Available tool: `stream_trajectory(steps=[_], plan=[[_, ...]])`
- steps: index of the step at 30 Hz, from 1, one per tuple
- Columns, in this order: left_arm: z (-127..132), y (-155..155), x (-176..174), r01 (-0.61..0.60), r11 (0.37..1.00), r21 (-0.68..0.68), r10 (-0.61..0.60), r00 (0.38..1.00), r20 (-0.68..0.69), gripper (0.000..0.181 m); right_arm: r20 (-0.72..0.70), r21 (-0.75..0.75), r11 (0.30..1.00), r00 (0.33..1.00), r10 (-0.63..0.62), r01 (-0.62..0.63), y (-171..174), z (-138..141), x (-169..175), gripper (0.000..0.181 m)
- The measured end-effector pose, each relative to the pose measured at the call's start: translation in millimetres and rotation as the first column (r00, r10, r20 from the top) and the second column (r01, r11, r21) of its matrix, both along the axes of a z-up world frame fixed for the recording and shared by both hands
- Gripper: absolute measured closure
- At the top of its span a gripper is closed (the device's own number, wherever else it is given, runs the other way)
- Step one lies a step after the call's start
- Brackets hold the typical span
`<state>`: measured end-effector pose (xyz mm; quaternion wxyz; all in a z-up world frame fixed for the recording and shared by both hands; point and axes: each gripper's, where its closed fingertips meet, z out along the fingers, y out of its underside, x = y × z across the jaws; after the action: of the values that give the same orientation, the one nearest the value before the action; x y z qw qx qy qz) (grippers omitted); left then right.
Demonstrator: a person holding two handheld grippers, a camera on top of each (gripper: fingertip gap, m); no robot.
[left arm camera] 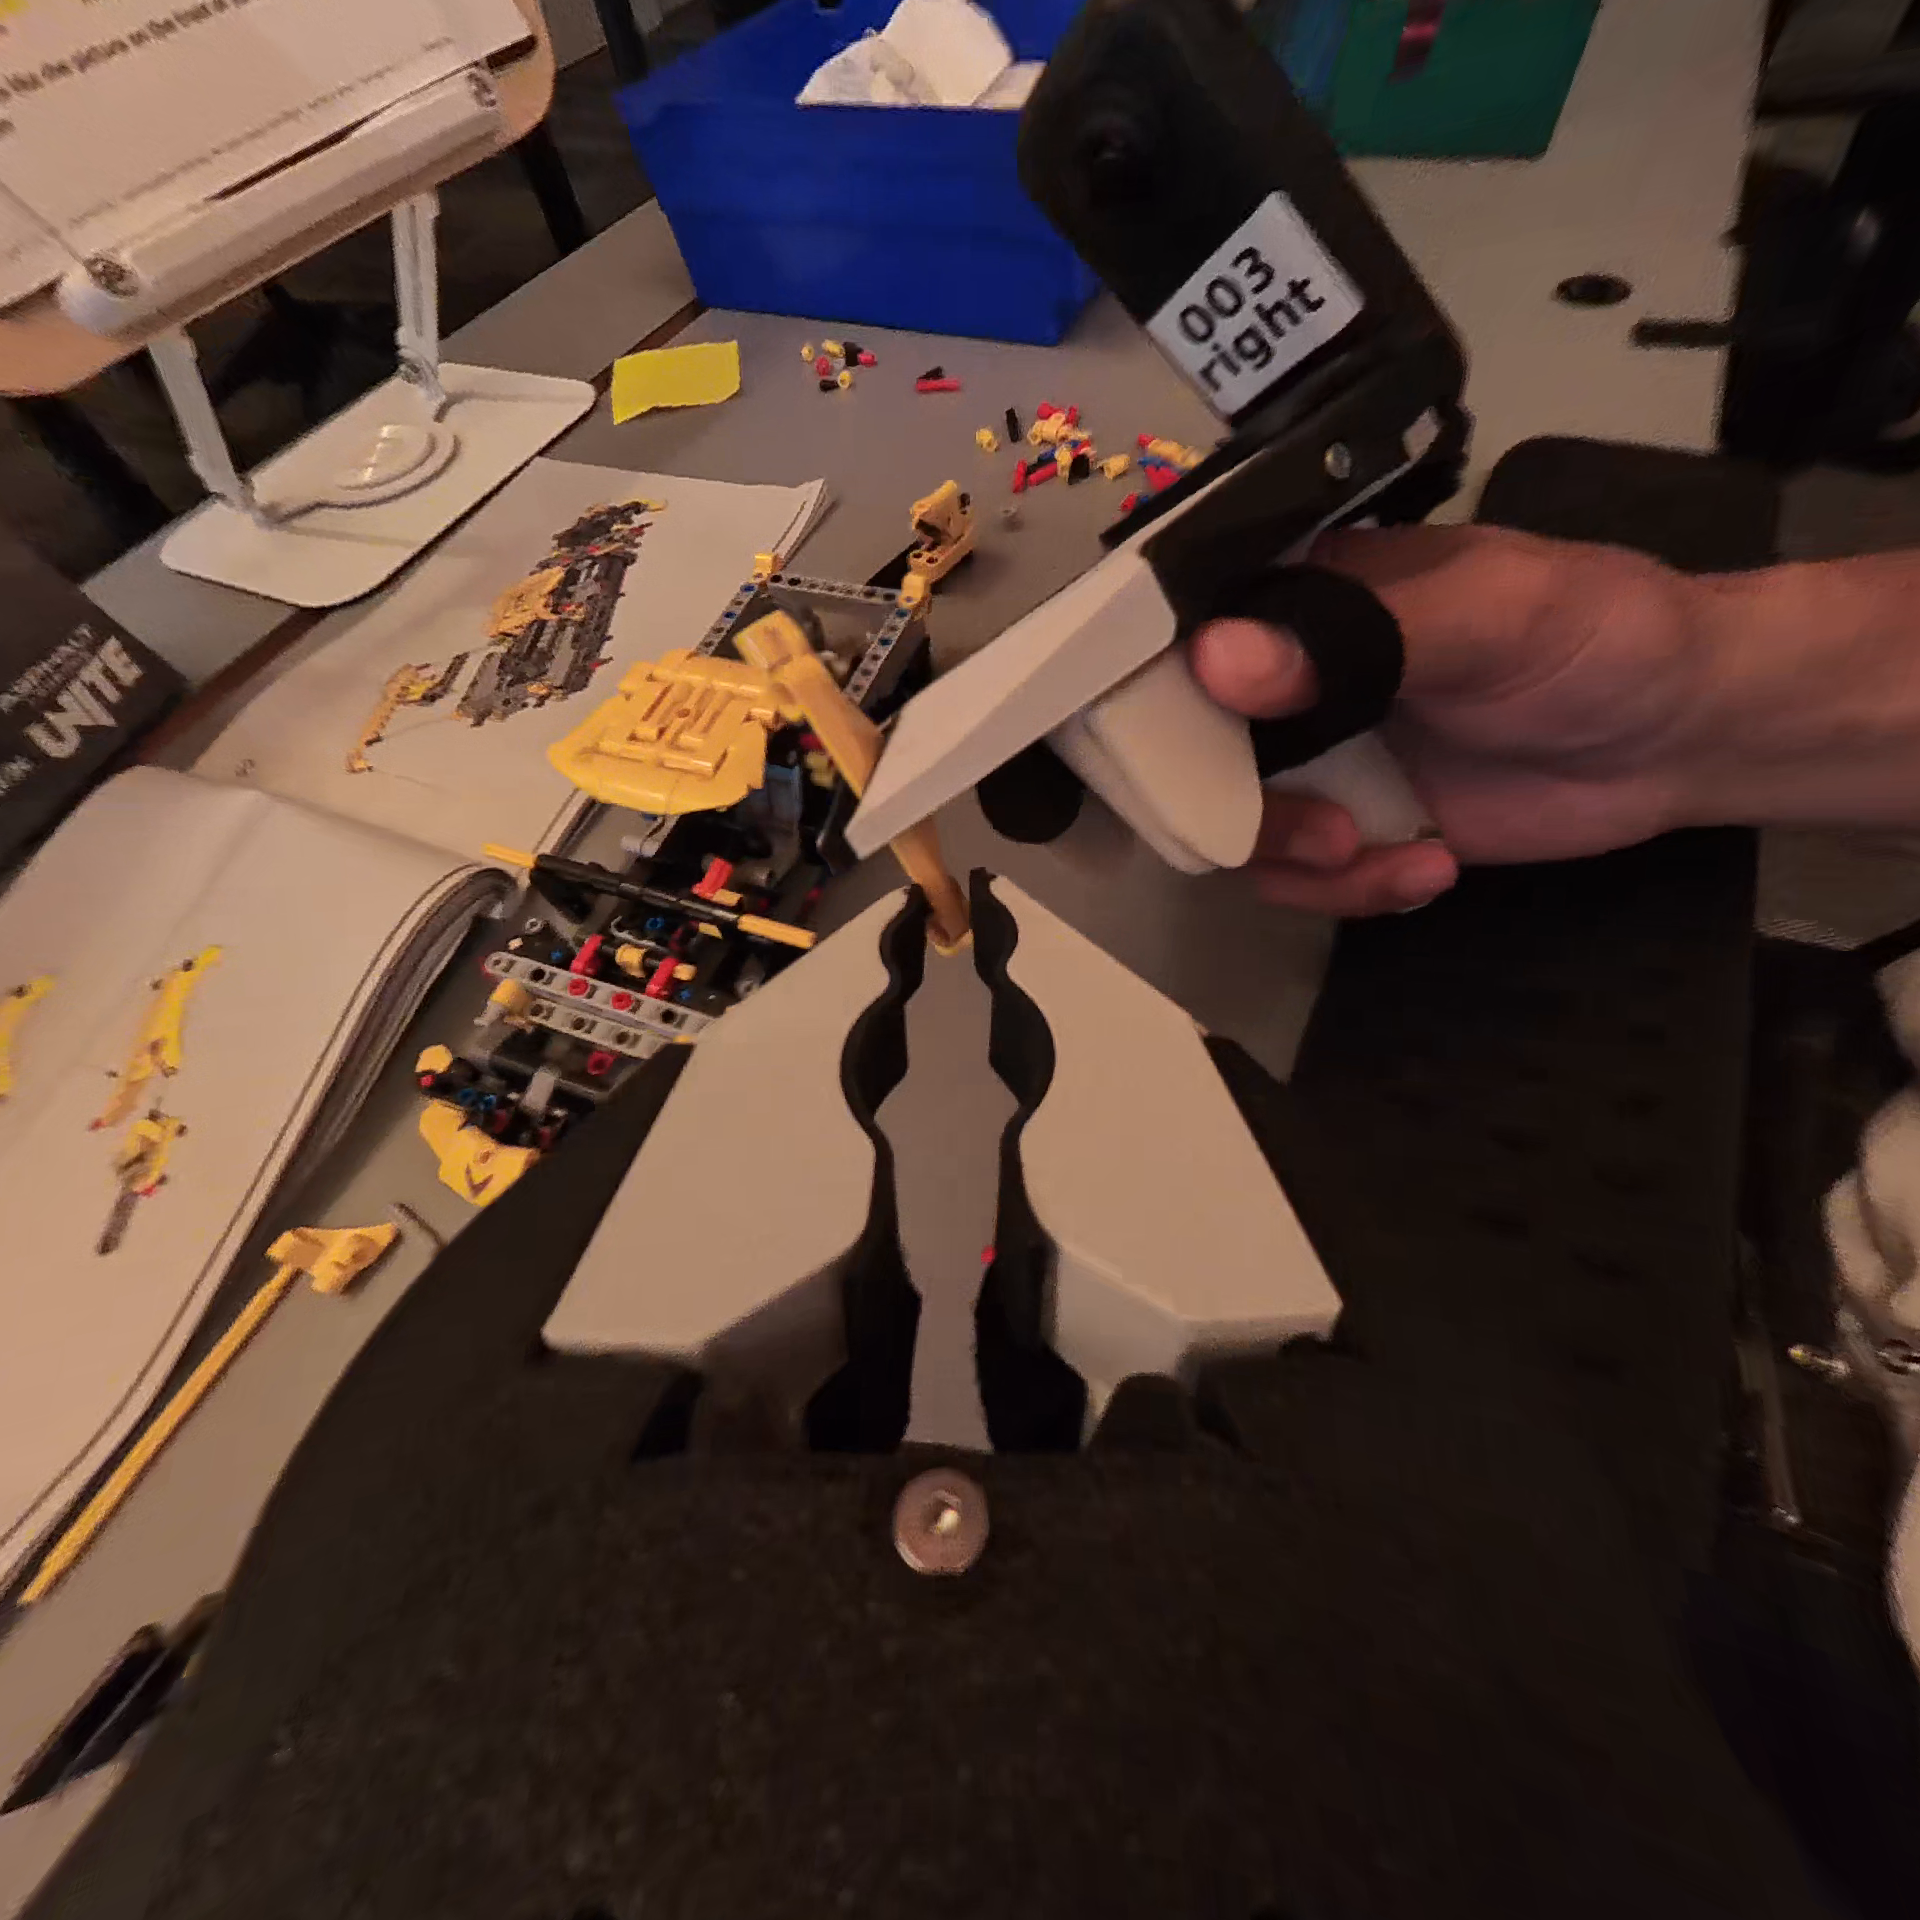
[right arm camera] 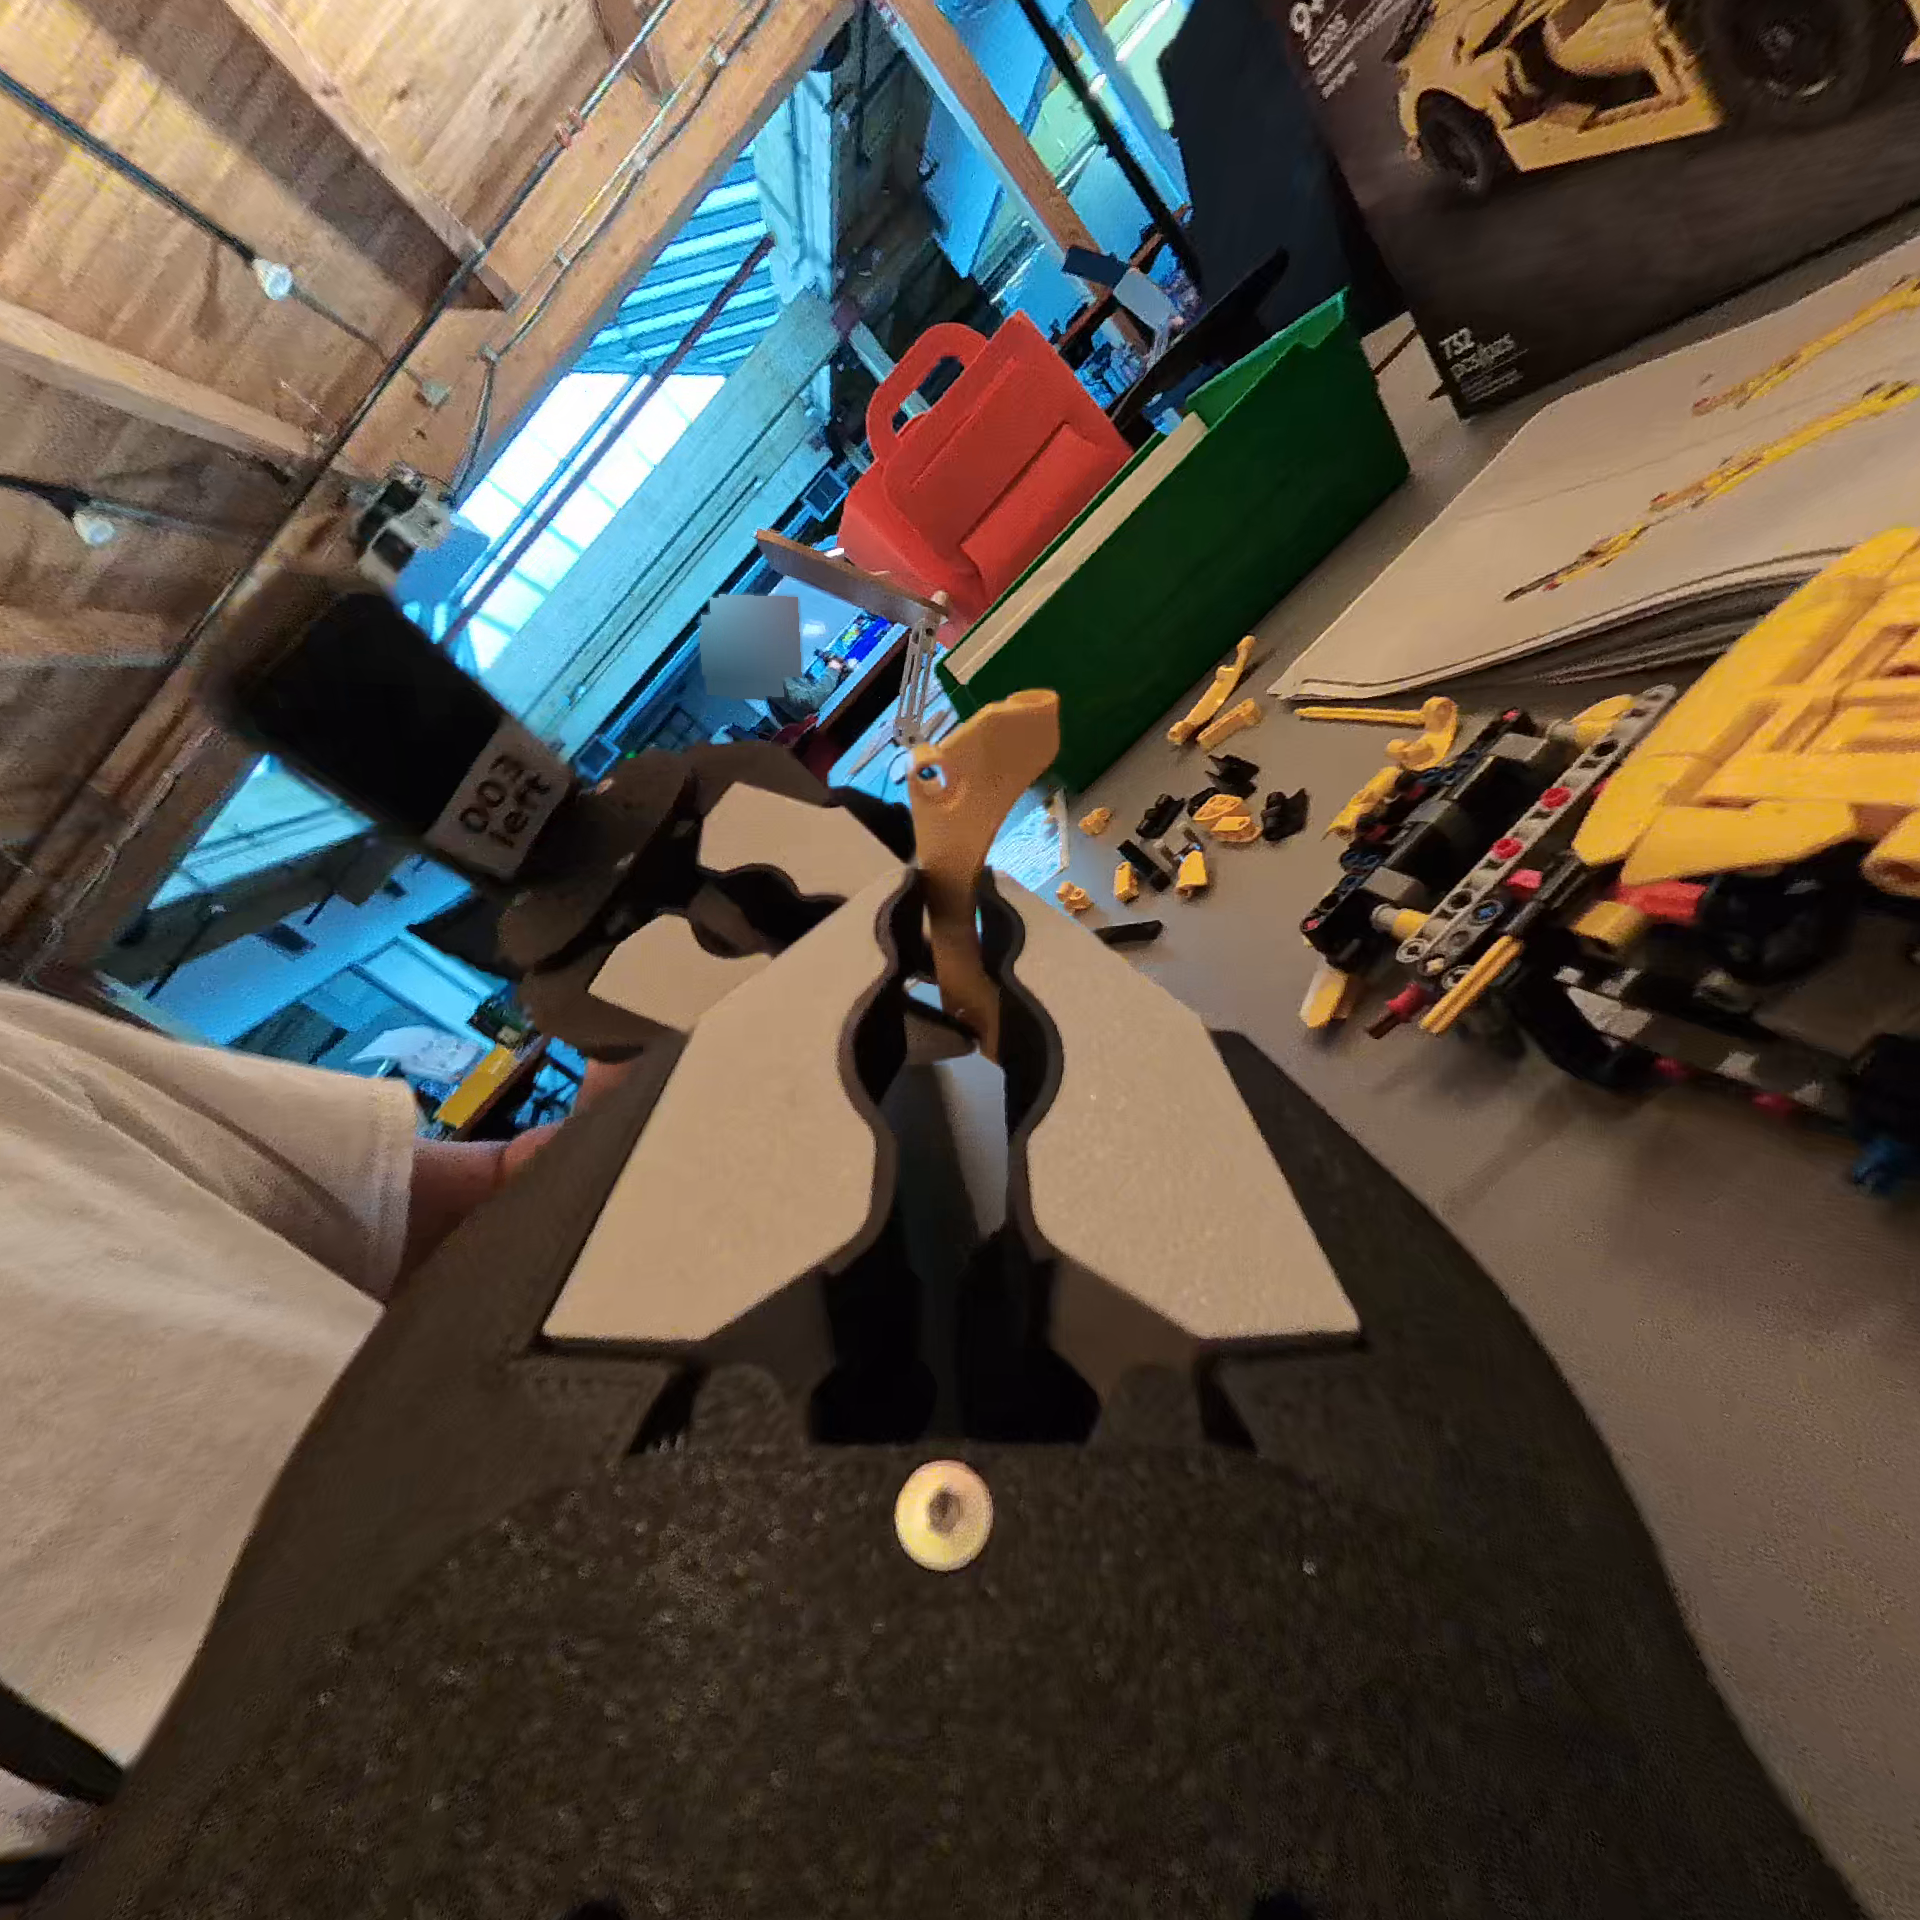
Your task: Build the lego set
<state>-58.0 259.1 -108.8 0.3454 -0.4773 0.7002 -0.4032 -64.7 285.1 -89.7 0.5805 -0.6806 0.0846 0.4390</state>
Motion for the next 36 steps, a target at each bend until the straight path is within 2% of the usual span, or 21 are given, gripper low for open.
stream_trajectory(steps=[2,6,8,9,11,13,15,17,20,22,24,26,28,30,33,36], plan=[[-1.8,-0.7,0.9,-0.020,1.000,0.023,0.020,1.000,-0.009,0.173,-0.003,-0.015,1.000,1.000,-0.024,0.024,-0.8,-2.5,2.2,0.172],[-6.0,-10.6,1.4,0.025,0.997,-0.070,-0.026,1.000,-0.006,0.169,0.009,-0.043,0.998,0.999,-0.043,0.044,-10.8,-6.7,4.4,0.177],[-22.1,-7.2,-3.4,0.072,0.994,-0.077,-0.078,0.993,-0.084,0.153,0.055,-0.066,0.994,0.995,-0.080,0.084,-19.8,-12.3,14.0,0.179],[-34.5,-4.1,-7.9,0.110,0.991,-0.078,-0.121,0.982,-0.146,0.152,0.064,-0.072,0.992,0.993,-0.098,0.103,-25.0,-12.9,20.9,0.179],[-57.9,-0.1,-16.4,0.193,0.976,-0.097,-0.213,0.936,-0.280,0.152,0.089,-0.114,0.989,0.992,-0.086,0.096,-33.2,-18.3,28.4,0.180],[-72.3,-6.4,-23.0,0.296,0.944,-0.143,-0.328,0.861,-0.388,0.150,0.159,-0.152,0.984,0.985,-0.065,0.089,-39.5,-28.6,33.3,0.180],[-77.9,-7.9,-17.0,0.323,0.932,-0.163,-0.362,0.819,-0.445,0.150,0.229,-0.183,0.979,0.972,-0.047,0.090,-45.9,-40.9,37.2,0.179],[-84.4,-15.5,-19.1,0.369,0.910,-0.192,-0.413,0.753,-0.512,0.150,0.215,-0.240,0.970,0.977,0.015,0.038,-54.5,-49.9,34.2,0.179],[-100.0,-18.3,-22.7,0.432,0.894,-0.123,-0.413,0.685,-0.600,0.151,0.209,-0.321,0.947,0.974,0.086,-0.014,-67.0,-59.3,32.3,0.179],[-101.5,-21.3,-18.2,0.438,0.894,-0.096,-0.403,0.692,-0.598,0.158,0.246,-0.413,0.909,0.952,0.180,-0.065,-77.4,-73.1,26.8,0.179],[-103.0,-20.1,-13.6,0.401,0.911,-0.092,-0.369,0.698,-0.613,0.173,0.314,-0.496,0.865,0.915,0.255,-0.071,-85.6,-89.0,25.0,0.179],[-102.9,-21.1,-12.0,0.367,0.923,-0.113,-0.355,0.703,-0.616,0.173,0.356,-0.567,0.820,0.875,0.328,-0.076,-92.3,-101.4,22.2,0.179],[-101.5,-15.3,-6.9,0.332,0.941,-0.060,-0.302,0.752,-0.585,0.174,0.390,-0.625,0.779,0.839,0.379,-0.062,-96.2,-111.5,21.9,0.178],[-90.1,-11.8,-0.4,0.266,0.962,-0.065,-0.262,0.820,-0.508,0.174,0.415,-0.631,0.773,0.813,0.408,-0.066,-95.8,-113.2,19.5,0.177],[-62.8,-8.6,6.9,0.144,0.970,-0.196,-0.207,0.911,-0.355,0.174,0.438,-0.644,0.764,0.797,0.416,-0.044,-95.4,-116.4,22.2,0.174],[-41.5,-2.3,9.5,0.074,0.952,-0.298,-0.140,0.968,-0.207,0.174,0.441,-0.652,0.758,0.794,0.418,-0.037,-93.6,-118.4,24.7,0.170]])
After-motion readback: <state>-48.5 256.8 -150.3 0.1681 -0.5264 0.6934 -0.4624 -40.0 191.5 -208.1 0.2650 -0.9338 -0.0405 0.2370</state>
